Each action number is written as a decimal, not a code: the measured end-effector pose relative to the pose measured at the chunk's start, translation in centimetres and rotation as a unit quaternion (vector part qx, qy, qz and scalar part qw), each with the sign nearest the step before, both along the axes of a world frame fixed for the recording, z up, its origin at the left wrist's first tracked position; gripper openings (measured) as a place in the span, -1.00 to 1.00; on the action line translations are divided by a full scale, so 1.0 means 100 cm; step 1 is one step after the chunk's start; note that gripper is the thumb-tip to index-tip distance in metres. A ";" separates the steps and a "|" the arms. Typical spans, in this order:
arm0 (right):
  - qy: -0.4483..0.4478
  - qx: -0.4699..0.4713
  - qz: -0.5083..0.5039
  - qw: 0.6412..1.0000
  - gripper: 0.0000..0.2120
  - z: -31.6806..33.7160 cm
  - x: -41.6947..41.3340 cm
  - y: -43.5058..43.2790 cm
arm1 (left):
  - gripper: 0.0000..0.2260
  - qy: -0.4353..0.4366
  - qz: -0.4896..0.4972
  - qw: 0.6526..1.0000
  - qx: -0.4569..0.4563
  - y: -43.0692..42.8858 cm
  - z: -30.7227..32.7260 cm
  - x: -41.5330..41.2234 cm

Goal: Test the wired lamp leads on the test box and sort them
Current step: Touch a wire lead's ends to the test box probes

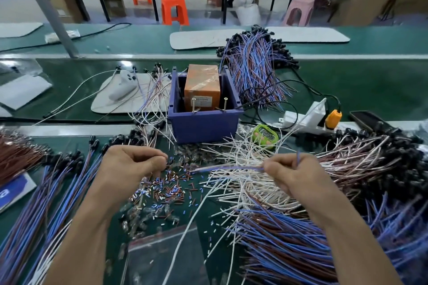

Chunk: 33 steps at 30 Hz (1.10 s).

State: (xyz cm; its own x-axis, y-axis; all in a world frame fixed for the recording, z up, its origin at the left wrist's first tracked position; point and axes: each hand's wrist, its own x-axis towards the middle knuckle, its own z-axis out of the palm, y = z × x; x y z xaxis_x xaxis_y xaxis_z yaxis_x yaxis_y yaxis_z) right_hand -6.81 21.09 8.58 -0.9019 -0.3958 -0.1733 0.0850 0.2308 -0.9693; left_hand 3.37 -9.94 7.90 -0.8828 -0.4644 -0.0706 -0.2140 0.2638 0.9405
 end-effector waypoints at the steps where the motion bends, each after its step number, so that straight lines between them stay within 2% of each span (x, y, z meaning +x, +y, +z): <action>1: -0.009 -0.033 -0.030 0.999 -0.83 0.000 -0.001 0.001 | -0.73 -0.009 -0.008 1.000 -0.017 0.002 -0.002 -0.001; 5: -0.060 -0.140 -0.102 0.983 -0.79 0.001 0.002 -0.010 | -0.75 -0.041 -0.060 0.994 -0.086 0.037 -0.002 -0.006; 6: -0.070 -0.150 -0.106 0.981 -0.79 0.000 0.004 -0.014 | -0.74 -0.028 -0.071 0.996 -0.055 0.050 -0.002 -0.009; 8: -0.081 -0.155 -0.103 0.979 -0.77 -0.003 0.009 -0.022 | -0.77 0.019 -0.064 0.996 0.063 0.076 0.001 -0.017; 11: -0.084 -0.147 -0.092 0.981 -0.76 -0.009 0.016 -0.033 | -0.84 0.071 -0.016 0.973 0.221 0.104 0.007 -0.031; 15: -0.064 -0.122 -0.034 0.990 -0.78 -0.016 0.025 -0.041 | -0.89 0.099 0.017 0.942 0.320 0.111 0.008 -0.040; 17: -0.040 -0.085 0.027 0.995 -0.86 -0.014 0.028 -0.041 | -0.93 0.076 -0.016 0.952 0.295 0.106 0.008 -0.039; 19: -0.023 -0.069 0.057 0.996 -0.88 -0.011 0.029 -0.040 | -0.92 0.041 -0.079 0.969 0.232 0.099 0.006 -0.036; 23: -0.012 -0.084 0.025 0.996 -0.85 -0.011 0.029 -0.052 | -0.87 0.025 -0.118 0.975 0.188 0.091 0.007 -0.033; 27: -0.015 -0.121 -0.016 0.992 -0.85 -0.012 0.032 -0.066 | -0.87 0.038 -0.067 0.978 0.193 0.092 0.007 -0.032; 29: -0.025 -0.131 -0.040 0.990 -0.84 -0.011 0.032 -0.071 | -0.89 0.054 -0.033 0.973 0.223 0.097 0.006 -0.032; 33: -0.024 -0.135 -0.128 0.982 -0.73 -0.009 0.023 -0.081 | -0.78 0.067 0.053 0.959 0.271 0.100 0.001 -0.037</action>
